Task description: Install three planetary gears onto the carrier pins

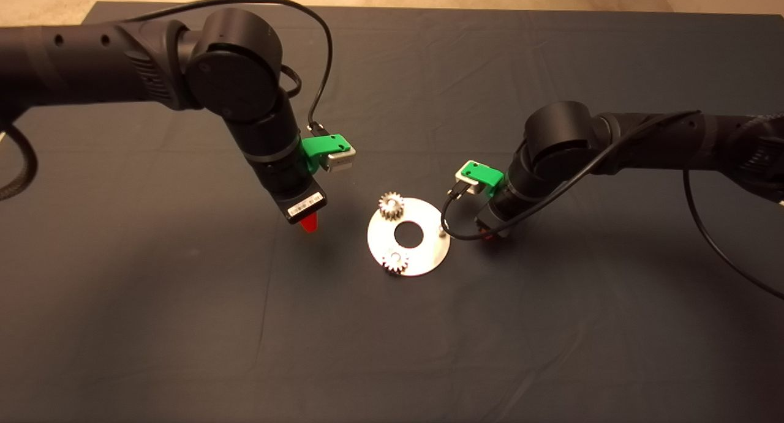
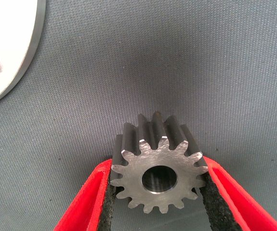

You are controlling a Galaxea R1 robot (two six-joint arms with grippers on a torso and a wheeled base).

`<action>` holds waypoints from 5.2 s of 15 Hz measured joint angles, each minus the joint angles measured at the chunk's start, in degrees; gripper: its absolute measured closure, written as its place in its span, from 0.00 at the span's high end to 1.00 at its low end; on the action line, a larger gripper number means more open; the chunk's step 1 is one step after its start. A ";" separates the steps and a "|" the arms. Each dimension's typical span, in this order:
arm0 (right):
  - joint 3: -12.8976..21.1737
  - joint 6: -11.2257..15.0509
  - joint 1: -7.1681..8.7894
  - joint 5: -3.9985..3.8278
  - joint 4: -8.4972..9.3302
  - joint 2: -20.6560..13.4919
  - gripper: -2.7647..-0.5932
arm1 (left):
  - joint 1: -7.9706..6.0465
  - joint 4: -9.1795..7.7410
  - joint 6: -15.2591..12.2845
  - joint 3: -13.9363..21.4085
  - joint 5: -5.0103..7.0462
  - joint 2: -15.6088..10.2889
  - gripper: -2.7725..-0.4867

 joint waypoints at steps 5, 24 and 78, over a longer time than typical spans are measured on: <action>-0.44 0.00 0.09 0.05 0.00 0.20 0.23 | 0.02 0.00 0.00 0.00 0.00 0.00 0.42; 1.08 2.29 12.36 0.37 8.18 1.40 0.20 | 0.02 -0.13 0.00 0.00 0.02 0.12 0.42; 4.50 4.96 6.74 2.62 6.41 8.17 0.20 | -0.63 -0.80 0.00 -0.02 0.00 0.00 0.42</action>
